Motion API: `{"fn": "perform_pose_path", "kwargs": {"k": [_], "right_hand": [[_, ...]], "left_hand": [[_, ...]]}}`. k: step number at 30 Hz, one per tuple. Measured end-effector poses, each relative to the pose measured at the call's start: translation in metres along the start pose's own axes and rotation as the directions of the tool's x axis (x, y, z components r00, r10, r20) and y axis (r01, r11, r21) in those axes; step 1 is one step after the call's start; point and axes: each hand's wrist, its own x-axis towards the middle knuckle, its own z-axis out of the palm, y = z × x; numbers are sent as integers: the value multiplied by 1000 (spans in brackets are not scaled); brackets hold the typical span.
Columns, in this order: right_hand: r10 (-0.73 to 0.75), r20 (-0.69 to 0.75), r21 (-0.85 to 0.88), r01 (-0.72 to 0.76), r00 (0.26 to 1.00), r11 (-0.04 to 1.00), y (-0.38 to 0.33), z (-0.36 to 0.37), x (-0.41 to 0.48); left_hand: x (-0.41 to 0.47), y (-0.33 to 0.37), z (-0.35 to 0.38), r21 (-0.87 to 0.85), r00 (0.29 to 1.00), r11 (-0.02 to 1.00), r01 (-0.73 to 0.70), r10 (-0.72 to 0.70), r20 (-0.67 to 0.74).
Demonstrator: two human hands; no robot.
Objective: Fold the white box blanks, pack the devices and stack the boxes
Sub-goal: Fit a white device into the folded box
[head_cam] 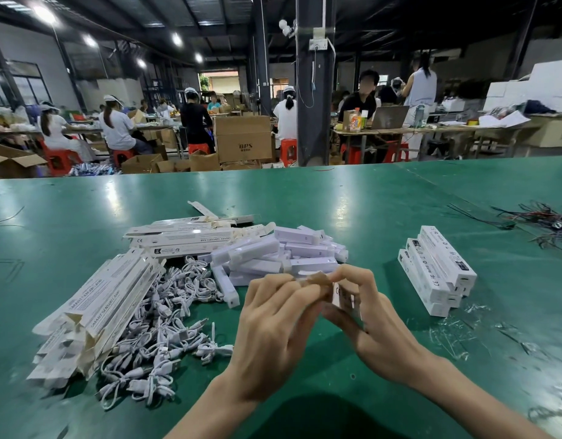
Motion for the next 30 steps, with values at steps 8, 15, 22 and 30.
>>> {"fn": "perform_pose_path", "kwargs": {"k": [8,15,22,30], "right_hand": [[3,62,30,-4,998,1000,9,3,-7],[-78,-199,0,79,977,997,9,2,0],[-18,-407,90,59,913,994,0,-2,2],[-55,-330,48,75,942,996,-1,20,-6]], "left_hand": [[-4,8,-6,-22,926,994,108,-92,365],[9,-18,-16,-164,988,975,153,-154,9],[13,-91,-54,635,413,674,377,-736,536],[8,-97,-62,628,167,659,414,-734,659]]}}
